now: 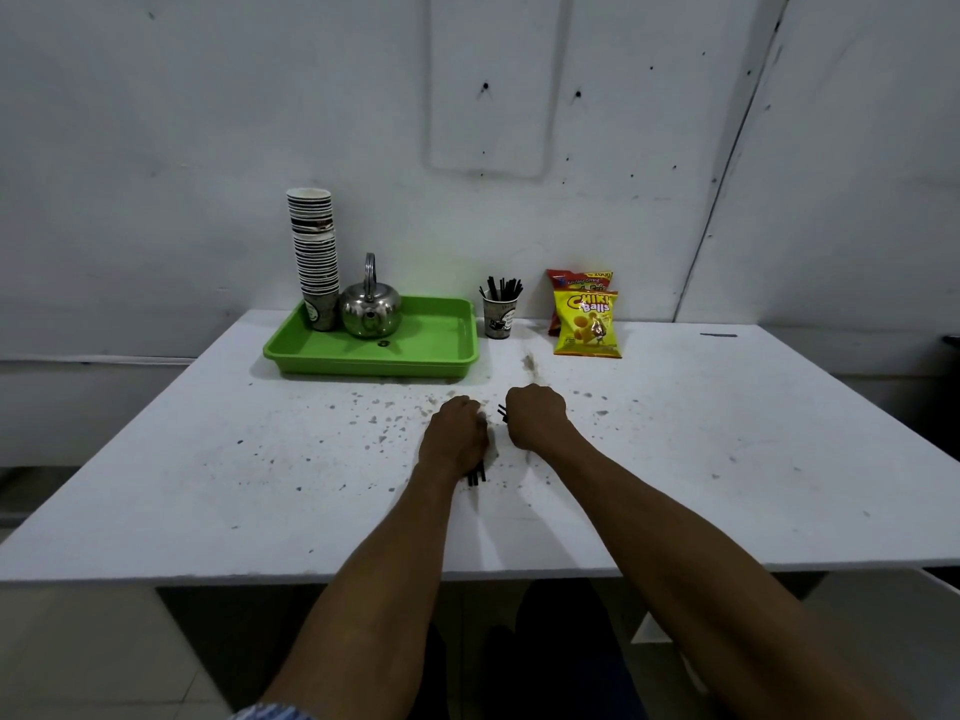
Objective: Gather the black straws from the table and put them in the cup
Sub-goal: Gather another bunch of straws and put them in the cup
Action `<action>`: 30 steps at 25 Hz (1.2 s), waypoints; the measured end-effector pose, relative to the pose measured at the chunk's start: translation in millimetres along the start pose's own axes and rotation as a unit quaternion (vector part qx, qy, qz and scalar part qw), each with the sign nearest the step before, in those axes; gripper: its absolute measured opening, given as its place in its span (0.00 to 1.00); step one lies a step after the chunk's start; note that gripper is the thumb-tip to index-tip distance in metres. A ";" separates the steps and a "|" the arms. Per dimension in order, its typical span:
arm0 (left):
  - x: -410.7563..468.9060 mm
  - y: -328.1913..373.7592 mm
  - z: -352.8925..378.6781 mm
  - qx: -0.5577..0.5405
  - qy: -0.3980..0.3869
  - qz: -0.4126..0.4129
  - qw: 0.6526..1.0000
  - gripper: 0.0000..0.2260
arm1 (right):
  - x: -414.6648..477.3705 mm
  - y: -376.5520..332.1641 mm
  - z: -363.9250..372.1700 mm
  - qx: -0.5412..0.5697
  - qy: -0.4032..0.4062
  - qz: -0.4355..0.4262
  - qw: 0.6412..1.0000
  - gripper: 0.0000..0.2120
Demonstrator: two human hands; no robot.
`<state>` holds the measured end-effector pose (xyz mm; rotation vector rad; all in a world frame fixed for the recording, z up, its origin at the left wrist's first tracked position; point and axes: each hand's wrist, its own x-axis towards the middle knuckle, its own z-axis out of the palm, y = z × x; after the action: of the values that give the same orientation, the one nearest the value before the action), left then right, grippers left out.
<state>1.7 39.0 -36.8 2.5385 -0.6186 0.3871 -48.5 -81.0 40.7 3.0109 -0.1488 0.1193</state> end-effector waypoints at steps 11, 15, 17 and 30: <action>1.9 2.2 -2.4 -0.016 -0.004 -0.017 1.000 0.15 | 22.7 21.4 -8.4 0.134 0.037 0.054 0.989 0.13; 9.6 7.4 -6.1 -0.017 -0.037 -0.025 0.999 0.16 | 44.4 36.7 -19.9 0.331 0.163 0.099 0.924 0.09; 15.7 16.1 -7.8 -0.014 -0.050 -0.026 0.998 0.18 | 43.8 37.4 -21.1 0.438 0.254 0.100 0.856 0.08; 29.0 26.6 -2.7 -0.016 -0.084 -0.017 0.996 0.20 | 29.2 44.1 42.9 0.486 0.282 0.129 0.817 0.06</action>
<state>13.0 9.6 -13.0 2.5642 -0.6363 0.1501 -21.0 -132.7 6.1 3.6686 -0.5860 1.5296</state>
